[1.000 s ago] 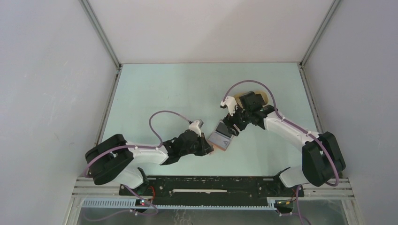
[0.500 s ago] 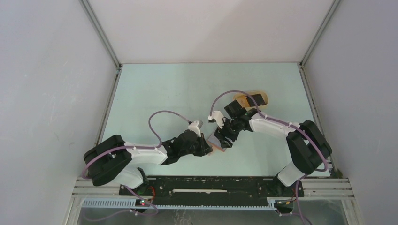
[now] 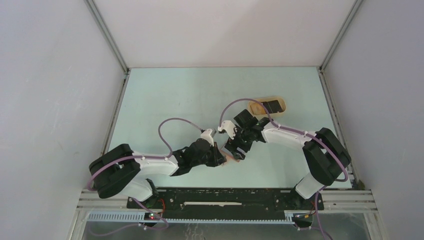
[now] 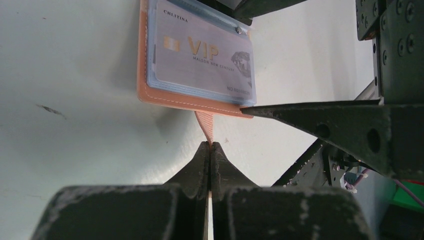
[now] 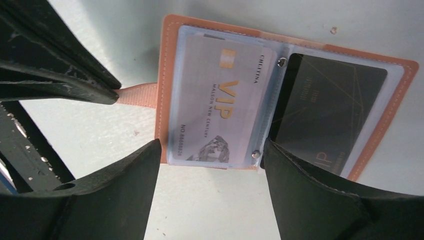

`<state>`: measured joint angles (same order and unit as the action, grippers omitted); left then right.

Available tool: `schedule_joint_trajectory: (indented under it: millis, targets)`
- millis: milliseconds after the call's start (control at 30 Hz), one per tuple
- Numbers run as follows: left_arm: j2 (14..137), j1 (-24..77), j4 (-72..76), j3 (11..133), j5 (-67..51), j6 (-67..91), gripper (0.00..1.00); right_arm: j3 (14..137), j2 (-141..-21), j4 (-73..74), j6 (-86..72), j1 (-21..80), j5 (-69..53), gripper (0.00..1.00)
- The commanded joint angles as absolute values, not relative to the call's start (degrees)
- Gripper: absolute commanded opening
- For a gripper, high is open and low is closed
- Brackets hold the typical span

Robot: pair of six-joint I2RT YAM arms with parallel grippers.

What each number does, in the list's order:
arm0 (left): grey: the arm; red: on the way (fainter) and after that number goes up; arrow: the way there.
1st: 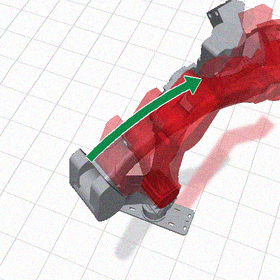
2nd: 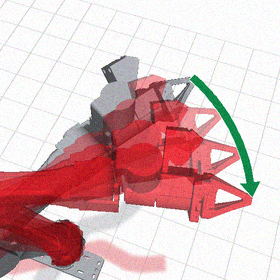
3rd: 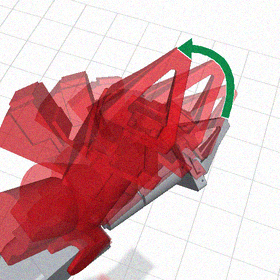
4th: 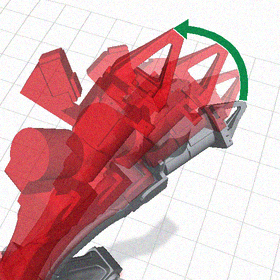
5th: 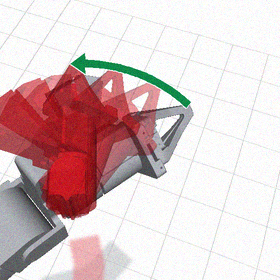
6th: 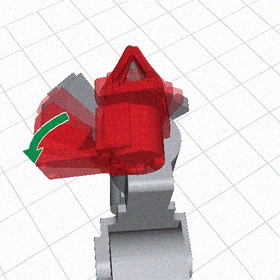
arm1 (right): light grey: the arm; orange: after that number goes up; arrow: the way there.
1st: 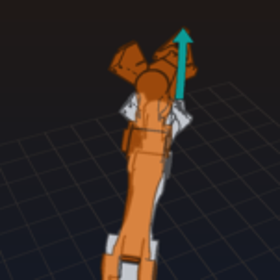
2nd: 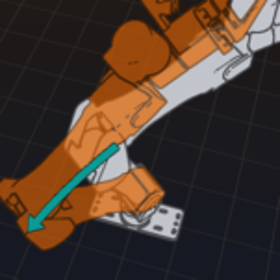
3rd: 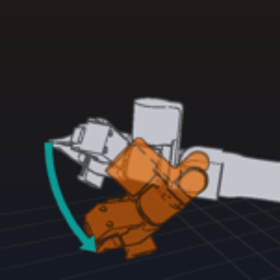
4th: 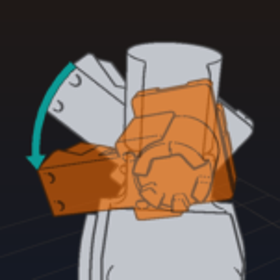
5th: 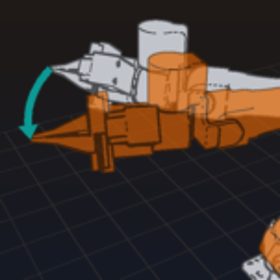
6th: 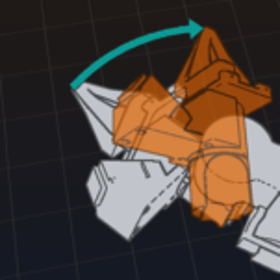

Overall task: Put the credit cards into the card holder
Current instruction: Open the card holder at the center of the board.

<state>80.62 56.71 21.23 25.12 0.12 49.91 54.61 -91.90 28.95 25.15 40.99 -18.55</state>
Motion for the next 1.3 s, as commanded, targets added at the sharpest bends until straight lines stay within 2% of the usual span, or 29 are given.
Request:
schedule_joint_trajectory:
  millis: [0, 133, 467, 700, 933, 1267]
  targets:
    - [79.5, 56.5, 21.5, 23.9, -0.5, 48.3, 0.0, 56.7, -92.1, 27.2, 23.9, 41.6, -14.7, 0.83]
    - [79.6, 56.5, 21.5, 24.0, -0.6, 48.3, 0.0, 56.7, -91.0, 28.0, 24.6, 41.6, -18.3, 0.83]
    - [79.6, 56.5, 21.8, 23.8, -0.6, 48.2, 0.0, 56.7, -92.2, 26.8, 24.4, 41.7, -12.4, 0.82]
    - [79.5, 56.5, 21.9, 23.6, -0.8, 48.1, 0.0, 56.7, -88.5, 26.0, 23.5, 41.5, -11.0, 0.78]
    - [80.0, 56.5, 21.4, 24.1, -1.0, 48.0, 0.0, 56.1, -85.3, 24.7, 22.6, 38.5, -9.8, 0.74]
    - [80.6, 56.5, 20.7, 24.9, -1.9, 47.6, 0.0, 56.1, -86.7, 24.0, 21.7, 35.0, -9.6, 0.73]
